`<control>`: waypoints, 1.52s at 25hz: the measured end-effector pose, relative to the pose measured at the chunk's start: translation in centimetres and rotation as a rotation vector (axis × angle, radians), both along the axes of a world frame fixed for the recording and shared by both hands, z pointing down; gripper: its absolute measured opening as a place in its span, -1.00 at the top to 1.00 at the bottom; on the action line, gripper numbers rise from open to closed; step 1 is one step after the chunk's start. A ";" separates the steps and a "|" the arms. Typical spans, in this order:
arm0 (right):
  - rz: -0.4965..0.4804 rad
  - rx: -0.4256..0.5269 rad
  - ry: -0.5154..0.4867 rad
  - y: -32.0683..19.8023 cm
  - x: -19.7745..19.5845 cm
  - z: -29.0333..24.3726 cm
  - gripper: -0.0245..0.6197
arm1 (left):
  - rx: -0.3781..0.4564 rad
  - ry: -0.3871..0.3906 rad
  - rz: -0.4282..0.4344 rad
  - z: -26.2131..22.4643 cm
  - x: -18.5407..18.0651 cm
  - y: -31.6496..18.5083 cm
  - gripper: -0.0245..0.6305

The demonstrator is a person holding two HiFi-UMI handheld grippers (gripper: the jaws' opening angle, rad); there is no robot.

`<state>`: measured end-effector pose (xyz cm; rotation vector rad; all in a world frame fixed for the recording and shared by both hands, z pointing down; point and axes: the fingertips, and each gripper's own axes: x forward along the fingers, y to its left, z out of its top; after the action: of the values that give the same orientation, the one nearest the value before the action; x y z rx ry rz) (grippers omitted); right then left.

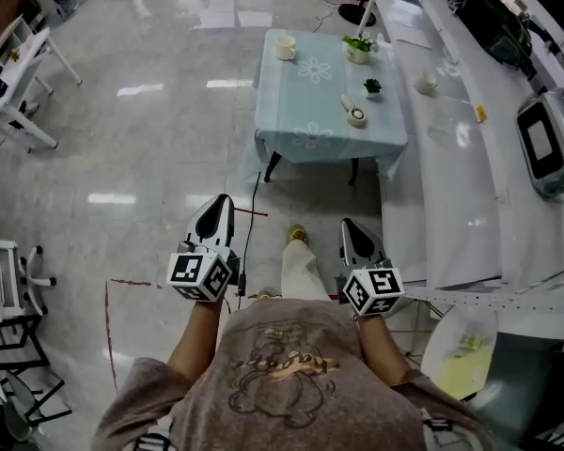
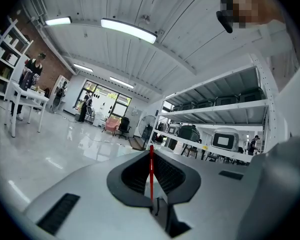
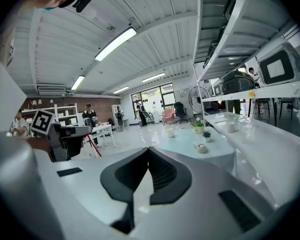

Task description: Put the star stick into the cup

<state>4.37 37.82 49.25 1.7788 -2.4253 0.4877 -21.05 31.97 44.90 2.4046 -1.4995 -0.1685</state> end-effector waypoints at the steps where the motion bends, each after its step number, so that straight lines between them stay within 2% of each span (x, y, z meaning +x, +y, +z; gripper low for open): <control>1: -0.001 0.003 -0.002 -0.7 0.1 0.0 0.92 | 0.001 0.002 -0.002 0.1 0.1 -0.6 0.82; 12: -0.053 -0.002 -0.025 -10.9 1.1 0.5 0.92 | -0.008 -0.006 -0.019 -0.1 1.9 -10.0 0.82; 24: -0.144 0.023 -0.033 -24.8 4.5 -1.8 0.92 | 0.021 -0.005 -0.109 -3.2 4.8 -22.1 0.82; 30: -0.152 0.012 -0.030 -28.9 7.4 -1.3 0.92 | 0.031 -0.007 -0.150 -3.6 6.3 -25.9 0.82; 38: -0.119 0.000 -0.039 -32.5 9.6 -0.7 0.92 | 0.042 -0.028 -0.160 -3.9 7.0 -30.5 0.82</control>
<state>13.96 5.35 48.53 1.6282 -2.5382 0.5148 -14.04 1.46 41.00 2.3262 -1.7181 -0.2040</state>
